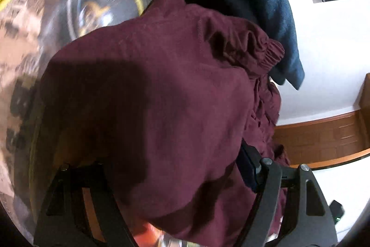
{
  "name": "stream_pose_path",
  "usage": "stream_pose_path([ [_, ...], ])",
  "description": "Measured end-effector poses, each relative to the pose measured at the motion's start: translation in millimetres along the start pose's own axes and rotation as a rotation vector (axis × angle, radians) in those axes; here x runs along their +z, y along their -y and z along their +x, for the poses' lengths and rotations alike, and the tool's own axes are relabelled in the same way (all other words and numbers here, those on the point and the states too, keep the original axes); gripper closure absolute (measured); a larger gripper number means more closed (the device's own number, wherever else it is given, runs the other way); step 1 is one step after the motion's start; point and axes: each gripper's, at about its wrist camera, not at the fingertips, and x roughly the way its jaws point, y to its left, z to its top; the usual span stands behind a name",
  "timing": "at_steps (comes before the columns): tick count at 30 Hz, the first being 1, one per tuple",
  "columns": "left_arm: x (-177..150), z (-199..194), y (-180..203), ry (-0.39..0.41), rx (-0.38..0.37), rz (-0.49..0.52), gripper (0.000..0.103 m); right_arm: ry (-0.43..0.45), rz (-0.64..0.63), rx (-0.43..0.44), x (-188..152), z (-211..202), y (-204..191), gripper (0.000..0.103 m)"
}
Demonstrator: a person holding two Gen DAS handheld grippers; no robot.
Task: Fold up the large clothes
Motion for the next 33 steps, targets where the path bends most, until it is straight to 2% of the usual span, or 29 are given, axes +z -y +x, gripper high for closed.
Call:
stream_pose_path([
  [2,-2,0,6,0.036,0.028,0.011,0.034,-0.016,0.008,0.000,1,7,0,0.034],
  [4,-6,-1,11,0.055,0.039,0.016,0.054,-0.032,0.017,0.003,3,13,0,0.034],
  [7,-12,-12,27,0.096,0.063,0.076,0.073,-0.052,0.031,0.023,5,20,-2,0.034],
  [10,-19,-27,40,0.103,0.057,0.142,0.081,-0.062,0.028,0.033,8,24,-8,0.034],
  [13,-26,-46,43,0.095,0.016,0.172,0.086,-0.065,0.011,0.028,12,26,-15,0.034],
  [18,-47,-86,65,0.123,-0.049,0.258,0.087,-0.056,-0.037,0.051,18,24,-38,0.034],
  [22,-58,-118,75,0.154,-0.057,0.317,0.087,-0.087,-0.096,0.077,13,33,-72,0.034],
  [24,-62,-135,81,0.188,-0.059,0.344,0.088,-0.133,-0.122,0.100,5,43,-91,0.034],
  [26,-62,-151,88,0.233,-0.047,0.372,0.088,-0.139,-0.131,0.115,-4,48,-110,0.034],
  [30,-61,-184,103,0.326,-0.036,0.426,0.089,-0.150,-0.084,0.234,-10,49,-136,0.033],
  [33,-53,-194,115,0.366,-0.035,0.430,0.089,-0.177,-0.061,0.335,-7,50,-153,0.034],
])
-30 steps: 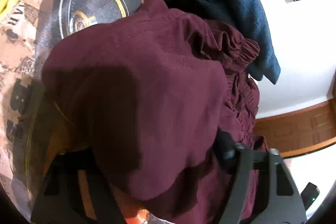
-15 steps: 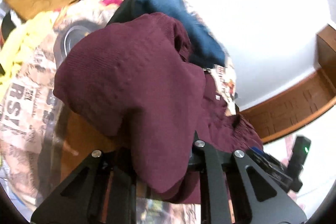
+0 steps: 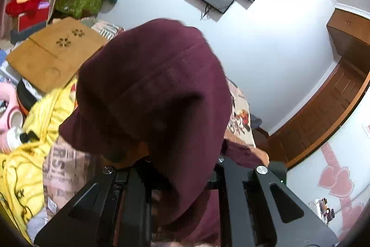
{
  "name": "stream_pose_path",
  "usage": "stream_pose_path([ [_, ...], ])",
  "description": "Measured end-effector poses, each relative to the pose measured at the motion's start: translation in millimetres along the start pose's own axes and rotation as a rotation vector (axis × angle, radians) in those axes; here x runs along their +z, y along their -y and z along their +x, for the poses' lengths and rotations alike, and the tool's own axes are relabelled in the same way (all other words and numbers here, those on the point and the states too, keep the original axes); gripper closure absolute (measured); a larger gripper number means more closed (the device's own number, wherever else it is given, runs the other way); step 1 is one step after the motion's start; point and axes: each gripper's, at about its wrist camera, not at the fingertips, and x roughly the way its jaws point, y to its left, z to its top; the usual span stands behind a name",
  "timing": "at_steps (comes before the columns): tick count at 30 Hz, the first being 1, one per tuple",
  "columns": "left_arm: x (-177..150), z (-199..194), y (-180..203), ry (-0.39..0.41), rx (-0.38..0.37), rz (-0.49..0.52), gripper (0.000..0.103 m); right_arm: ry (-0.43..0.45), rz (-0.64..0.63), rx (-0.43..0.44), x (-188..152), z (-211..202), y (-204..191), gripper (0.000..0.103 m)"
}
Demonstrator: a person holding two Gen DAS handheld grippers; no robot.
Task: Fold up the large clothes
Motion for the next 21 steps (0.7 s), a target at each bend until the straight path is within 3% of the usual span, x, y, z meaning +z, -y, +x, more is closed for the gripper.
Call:
stream_pose_path([
  [2,8,3,8,0.014,0.006,0.008,0.089,-0.010,0.001,0.041,3,0,-6,0.034],
  [7,19,26,42,0.024,0.007,0.068,0.089,0.042,-0.019,0.044,0,-26,1,0.034],
  [12,15,69,96,0.000,-0.025,0.177,0.089,0.165,0.007,-0.083,-16,-78,38,0.034],
  [16,-9,118,145,-0.099,-0.046,0.267,0.089,0.219,0.099,-0.213,-37,-117,90,0.033],
  [21,-60,171,186,-0.255,-0.045,0.392,0.089,0.225,0.261,-0.312,-65,-144,153,0.033],
])
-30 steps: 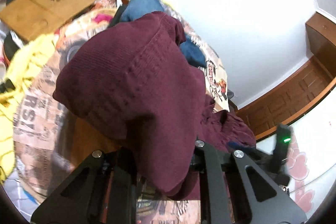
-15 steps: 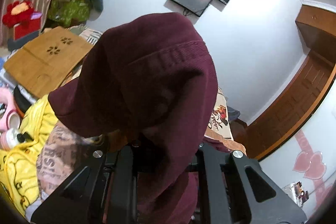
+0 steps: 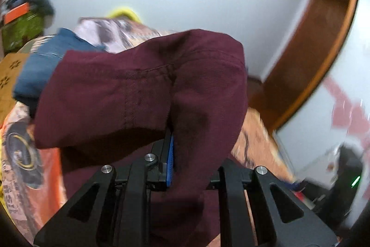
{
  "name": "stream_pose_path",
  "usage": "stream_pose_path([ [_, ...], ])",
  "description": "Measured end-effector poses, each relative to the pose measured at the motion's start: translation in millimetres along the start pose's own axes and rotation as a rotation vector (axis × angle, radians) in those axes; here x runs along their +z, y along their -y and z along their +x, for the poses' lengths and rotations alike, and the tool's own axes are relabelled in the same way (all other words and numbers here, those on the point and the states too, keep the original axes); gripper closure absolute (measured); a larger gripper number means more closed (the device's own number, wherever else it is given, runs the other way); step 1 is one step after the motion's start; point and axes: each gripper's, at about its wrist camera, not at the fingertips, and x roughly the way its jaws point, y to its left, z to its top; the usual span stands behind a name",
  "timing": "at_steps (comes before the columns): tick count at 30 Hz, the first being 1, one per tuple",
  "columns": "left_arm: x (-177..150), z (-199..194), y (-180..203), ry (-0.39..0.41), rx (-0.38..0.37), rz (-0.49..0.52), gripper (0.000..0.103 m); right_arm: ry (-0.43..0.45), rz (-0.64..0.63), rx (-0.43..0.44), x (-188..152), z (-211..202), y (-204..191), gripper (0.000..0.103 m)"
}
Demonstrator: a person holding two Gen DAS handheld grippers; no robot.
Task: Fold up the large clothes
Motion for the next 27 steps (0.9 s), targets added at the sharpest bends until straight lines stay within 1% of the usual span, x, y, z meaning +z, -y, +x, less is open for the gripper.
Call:
stream_pose_path([
  [2,-15,27,17,-0.088,0.035,0.078,0.088,-0.003,0.052,-0.021,-3,-2,21,0.033],
  [4,-28,46,24,-0.164,0.055,0.126,0.086,-0.007,0.095,-0.033,-8,-4,38,0.033],
  [6,-39,52,27,-0.204,0.054,0.157,0.083,-0.007,0.113,-0.040,-8,-5,47,0.033],
  [8,-40,48,27,-0.209,0.059,0.185,0.073,-0.002,0.117,-0.044,-9,-9,50,0.033],
  [9,-41,44,29,-0.210,0.048,0.190,0.065,0.004,0.115,-0.040,-11,-13,51,0.033],
  [10,-41,38,30,-0.214,0.025,0.192,0.052,0.007,0.113,-0.035,-11,-15,50,0.033],
  [11,-43,33,33,-0.222,-0.008,0.196,0.042,0.012,0.107,-0.029,-9,-17,48,0.033],
  [12,-44,27,34,-0.232,-0.040,0.206,0.029,0.016,0.099,-0.025,-9,-19,48,0.033],
  [13,-48,20,37,-0.228,-0.049,0.218,0.027,0.020,0.091,-0.023,-11,-23,47,0.033],
  [15,-53,3,42,-0.201,-0.029,0.270,0.027,0.035,0.067,-0.016,-7,-24,42,0.033],
  [17,-56,-12,40,-0.182,-0.015,0.286,0.027,0.060,0.033,0.001,0,-28,34,0.033],
  [20,-55,-35,27,-0.144,-0.012,0.257,0.025,0.098,-0.022,0.038,9,-39,18,0.033],
  [23,-48,-59,6,-0.095,0.018,0.204,0.022,0.135,-0.070,0.080,22,-43,2,0.033],
  [27,-36,-79,-30,-0.038,0.094,0.132,0.017,0.150,-0.108,0.157,42,-35,-23,0.033],
])
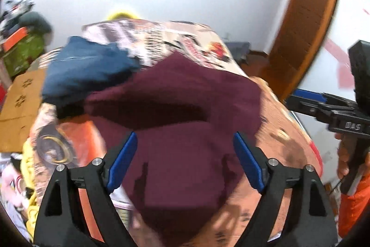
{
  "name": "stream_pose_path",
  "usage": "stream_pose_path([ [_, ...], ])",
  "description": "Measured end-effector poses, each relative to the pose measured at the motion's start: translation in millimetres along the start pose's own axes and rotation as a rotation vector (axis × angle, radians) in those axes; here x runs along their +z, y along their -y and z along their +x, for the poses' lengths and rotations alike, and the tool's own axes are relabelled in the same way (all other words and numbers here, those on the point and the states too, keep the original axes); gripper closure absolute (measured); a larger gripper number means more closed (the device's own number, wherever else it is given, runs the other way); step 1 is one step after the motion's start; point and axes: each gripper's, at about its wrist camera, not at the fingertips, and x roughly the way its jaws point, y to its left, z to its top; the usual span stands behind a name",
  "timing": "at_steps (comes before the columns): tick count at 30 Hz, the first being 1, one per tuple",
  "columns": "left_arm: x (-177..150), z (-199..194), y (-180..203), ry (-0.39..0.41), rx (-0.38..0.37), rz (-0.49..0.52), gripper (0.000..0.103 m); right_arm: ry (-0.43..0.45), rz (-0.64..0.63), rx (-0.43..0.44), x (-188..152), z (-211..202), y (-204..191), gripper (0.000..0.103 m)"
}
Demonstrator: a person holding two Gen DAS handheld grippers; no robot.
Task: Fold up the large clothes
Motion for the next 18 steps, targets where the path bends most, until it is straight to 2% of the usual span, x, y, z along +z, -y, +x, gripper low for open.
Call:
stream_pose_path([
  [3,-6,12,-27,-0.035,0.044,-0.053,0.016,-0.021,-0.003,0.050,11,18,-10,0.033],
  [7,-27,41,-42,-0.141,0.030,-0.086,0.016,-0.091,-0.007,0.087,17,49,-17,0.033],
  [9,-43,56,-42,-0.194,0.033,-0.081,0.016,-0.135,-0.004,0.070,14,65,-13,0.033],
  [12,-60,65,-38,-0.207,0.036,-0.071,0.014,-0.174,-0.007,0.041,4,75,-2,0.033],
  [13,-66,67,-37,-0.207,0.038,-0.063,0.014,-0.185,-0.012,0.006,-1,78,4,0.033],
  [15,-74,68,-37,-0.204,0.038,-0.048,0.009,-0.185,-0.055,-0.071,-13,80,14,0.014],
  [18,-78,67,-45,-0.207,0.007,-0.084,0.007,-0.196,-0.094,-0.116,-36,83,32,0.009],
])
